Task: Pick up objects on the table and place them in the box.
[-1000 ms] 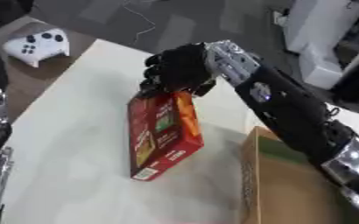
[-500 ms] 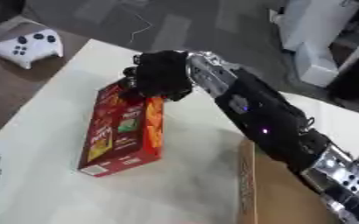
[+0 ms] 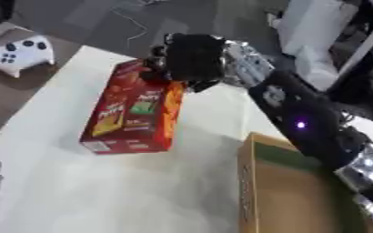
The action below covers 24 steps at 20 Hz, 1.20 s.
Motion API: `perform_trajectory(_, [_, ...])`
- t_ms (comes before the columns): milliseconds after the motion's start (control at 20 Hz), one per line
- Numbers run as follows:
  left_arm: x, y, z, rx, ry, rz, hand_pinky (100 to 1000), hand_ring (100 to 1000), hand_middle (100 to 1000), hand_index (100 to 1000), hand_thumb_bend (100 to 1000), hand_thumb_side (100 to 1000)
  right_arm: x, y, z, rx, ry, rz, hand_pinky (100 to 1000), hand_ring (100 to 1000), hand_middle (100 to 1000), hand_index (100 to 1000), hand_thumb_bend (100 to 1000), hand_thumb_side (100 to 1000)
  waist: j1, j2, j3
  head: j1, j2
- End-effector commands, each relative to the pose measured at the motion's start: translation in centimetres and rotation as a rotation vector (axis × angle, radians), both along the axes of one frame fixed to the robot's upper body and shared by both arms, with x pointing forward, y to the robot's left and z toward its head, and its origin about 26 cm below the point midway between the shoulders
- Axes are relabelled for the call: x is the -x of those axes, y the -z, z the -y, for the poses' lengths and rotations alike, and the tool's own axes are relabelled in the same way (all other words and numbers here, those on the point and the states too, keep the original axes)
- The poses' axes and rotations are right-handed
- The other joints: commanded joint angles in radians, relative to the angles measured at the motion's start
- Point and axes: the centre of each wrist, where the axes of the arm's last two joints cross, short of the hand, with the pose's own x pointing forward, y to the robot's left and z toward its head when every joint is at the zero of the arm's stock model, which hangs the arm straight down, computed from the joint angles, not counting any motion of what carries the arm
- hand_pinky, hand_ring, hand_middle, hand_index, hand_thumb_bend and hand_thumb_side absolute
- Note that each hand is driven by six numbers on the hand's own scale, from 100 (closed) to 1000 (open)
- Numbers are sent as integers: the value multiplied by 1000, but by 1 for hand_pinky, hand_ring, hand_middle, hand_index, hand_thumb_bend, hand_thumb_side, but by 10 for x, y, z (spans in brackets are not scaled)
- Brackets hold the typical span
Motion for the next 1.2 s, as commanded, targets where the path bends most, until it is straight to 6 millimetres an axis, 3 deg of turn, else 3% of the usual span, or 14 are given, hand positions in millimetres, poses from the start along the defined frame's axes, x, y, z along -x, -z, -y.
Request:
perform_trajectory(50, [3,-4,-5,-9,-22,17,785,710,745,891,229,749,12,-20,30,5,-267,-127,100,198,282,386,237,315,21,-26,-21,30,9])
perform_trajectory(600, [5,6,-12,-10,-57,-24,787,704,742,891,224,750,70,-30,95,-35,-197,-238,100,224,300,401,249,315,84,-41,-150,75,43])
perform_trajectory(650, [5,6,-15,-15,-81,-30,786,706,747,894,223,751,76,-31,101,-34,-182,-237,100,217,298,397,100,175,90,-42,-162,80,45])
perform_trajectory(700, [5,7,-14,-17,-88,-35,787,701,740,891,222,751,81,-32,104,-36,-168,-232,100,232,306,403,257,312,94,-42,-173,81,49])
perform_trajectory(1100, [5,10,-11,-6,-59,-55,787,697,738,891,219,752,122,-22,129,-110,-41,-225,100,233,298,404,266,320,129,-41,-227,80,65])
perform_trajectory(1200, [5,10,-10,-3,-55,-56,787,696,737,891,218,752,128,-20,133,-133,-17,-218,100,245,303,408,325,292,134,-39,-230,79,68])
